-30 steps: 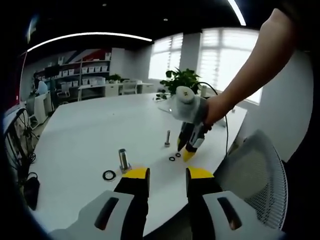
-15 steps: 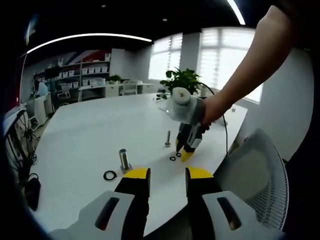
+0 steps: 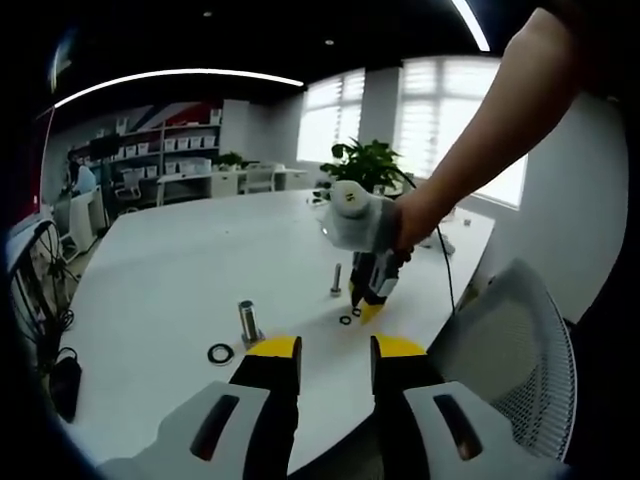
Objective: Place the washer onto the threaded stud by aligning its center hole with the stud, sliding it down to the base, and recovering from edge contact or off-axis alignment until the washer reaches the visible bottom stop.
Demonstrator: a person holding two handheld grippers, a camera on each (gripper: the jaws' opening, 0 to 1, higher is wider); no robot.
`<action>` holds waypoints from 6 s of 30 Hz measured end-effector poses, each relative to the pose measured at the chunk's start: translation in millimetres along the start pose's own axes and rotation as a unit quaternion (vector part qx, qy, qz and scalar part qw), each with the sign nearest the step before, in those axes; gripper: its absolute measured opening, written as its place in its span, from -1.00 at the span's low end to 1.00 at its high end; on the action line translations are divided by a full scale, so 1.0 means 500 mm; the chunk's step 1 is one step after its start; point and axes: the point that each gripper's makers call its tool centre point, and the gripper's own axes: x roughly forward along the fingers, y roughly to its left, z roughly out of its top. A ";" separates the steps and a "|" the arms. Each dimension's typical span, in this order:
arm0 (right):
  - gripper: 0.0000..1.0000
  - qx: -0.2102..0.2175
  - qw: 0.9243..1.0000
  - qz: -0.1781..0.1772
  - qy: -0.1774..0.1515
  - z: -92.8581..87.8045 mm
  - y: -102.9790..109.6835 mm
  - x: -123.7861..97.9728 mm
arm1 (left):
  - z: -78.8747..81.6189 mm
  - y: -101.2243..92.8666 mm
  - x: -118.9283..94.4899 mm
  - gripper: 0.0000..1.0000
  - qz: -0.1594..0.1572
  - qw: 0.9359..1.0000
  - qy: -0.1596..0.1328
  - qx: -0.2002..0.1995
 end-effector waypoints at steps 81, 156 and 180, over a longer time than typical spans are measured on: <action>-0.72 -0.012 0.999 0.012 -0.044 0.004 0.000 -0.003 | -0.032 0.063 0.008 -0.39 0.086 0.994 0.045 -0.049; -0.73 0.053 0.984 -0.006 -0.169 0.016 -0.109 -0.132 | -0.028 0.072 0.007 -0.42 0.103 0.993 0.034 -0.035; -0.73 0.019 0.988 -0.010 -0.156 0.049 -0.122 -0.121 | -0.027 0.072 0.008 -0.43 0.101 0.994 0.035 -0.035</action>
